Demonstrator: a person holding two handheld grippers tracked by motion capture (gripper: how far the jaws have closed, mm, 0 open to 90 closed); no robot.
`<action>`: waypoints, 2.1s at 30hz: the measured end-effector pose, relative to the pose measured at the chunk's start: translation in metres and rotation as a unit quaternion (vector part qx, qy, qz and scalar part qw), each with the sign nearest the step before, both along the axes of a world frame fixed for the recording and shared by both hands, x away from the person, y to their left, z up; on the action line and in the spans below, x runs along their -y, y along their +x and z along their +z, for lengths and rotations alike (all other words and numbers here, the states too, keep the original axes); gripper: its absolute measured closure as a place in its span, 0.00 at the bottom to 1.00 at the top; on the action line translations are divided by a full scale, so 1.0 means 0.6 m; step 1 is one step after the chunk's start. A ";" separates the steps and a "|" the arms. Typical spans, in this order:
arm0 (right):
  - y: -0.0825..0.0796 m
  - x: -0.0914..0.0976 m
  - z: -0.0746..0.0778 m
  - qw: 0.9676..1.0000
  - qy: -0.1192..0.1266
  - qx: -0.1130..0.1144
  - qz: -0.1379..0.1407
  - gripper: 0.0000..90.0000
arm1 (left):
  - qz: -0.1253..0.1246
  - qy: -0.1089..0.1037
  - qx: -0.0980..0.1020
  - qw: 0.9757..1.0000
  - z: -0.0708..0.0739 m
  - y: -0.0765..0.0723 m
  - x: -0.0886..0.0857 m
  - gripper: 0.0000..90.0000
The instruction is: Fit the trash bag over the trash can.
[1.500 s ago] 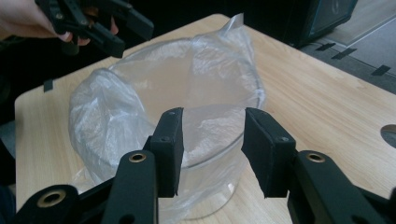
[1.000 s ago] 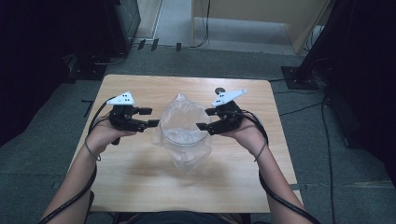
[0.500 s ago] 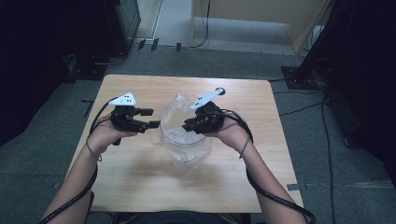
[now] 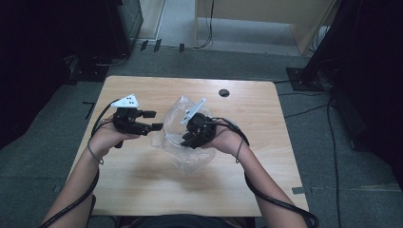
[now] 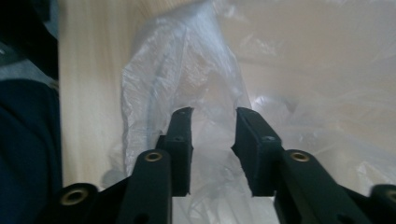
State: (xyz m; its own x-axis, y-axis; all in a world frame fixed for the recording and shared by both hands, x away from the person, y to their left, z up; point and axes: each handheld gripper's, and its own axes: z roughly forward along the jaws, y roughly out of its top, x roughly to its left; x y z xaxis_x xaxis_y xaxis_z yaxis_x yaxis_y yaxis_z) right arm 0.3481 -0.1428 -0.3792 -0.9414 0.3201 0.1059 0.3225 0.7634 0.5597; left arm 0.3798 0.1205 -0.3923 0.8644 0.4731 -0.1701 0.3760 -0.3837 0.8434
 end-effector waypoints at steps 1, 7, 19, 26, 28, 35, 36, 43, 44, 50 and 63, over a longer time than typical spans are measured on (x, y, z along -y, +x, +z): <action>0.000 0.000 0.000 1.000 0.000 0.000 0.000 0.65 | 0.000 0.000 0.000 1.000 0.000 0.000 0.000 0.38; 0.020 0.000 -0.010 0.999 -0.011 -0.032 -0.026 0.40 | 0.001 0.000 0.000 1.000 -0.001 0.000 0.001 0.38; 0.042 0.015 0.023 0.998 0.024 -0.020 -0.051 0.48 | 0.001 -0.003 0.002 1.000 0.001 -0.001 0.002 0.39; 0.057 0.011 0.043 0.996 0.060 -0.018 -0.059 0.73 | -0.004 -0.006 0.004 1.000 0.003 -0.003 0.003 0.46; 0.060 0.005 0.044 0.997 0.052 -0.012 -0.060 0.74 | -0.005 -0.005 0.005 1.000 0.003 -0.003 0.003 0.46; 0.055 -0.013 0.035 0.999 0.023 -0.029 -0.029 0.63 | -0.004 -0.005 0.003 1.000 0.003 -0.003 0.002 0.45; 0.047 -0.013 0.032 1.000 0.018 -0.024 -0.008 0.57 | -0.003 -0.006 0.002 1.000 0.002 -0.003 0.002 0.45; 0.045 0.006 0.055 0.999 0.045 0.001 -0.027 0.57 | -0.002 -0.005 0.003 1.000 0.002 -0.003 0.003 0.45; 0.048 0.011 0.063 0.998 0.058 0.007 -0.039 0.65 | -0.002 -0.005 0.003 1.000 0.002 -0.003 0.002 0.45; 0.059 -0.006 0.054 0.997 0.045 0.010 -0.063 0.94 | -0.005 -0.005 -0.002 1.000 0.004 -0.003 0.003 0.49; 0.079 -0.082 -0.009 0.997 -0.051 -0.048 -0.029 0.51 | -0.003 0.001 -0.002 1.000 0.002 -0.002 0.002 0.48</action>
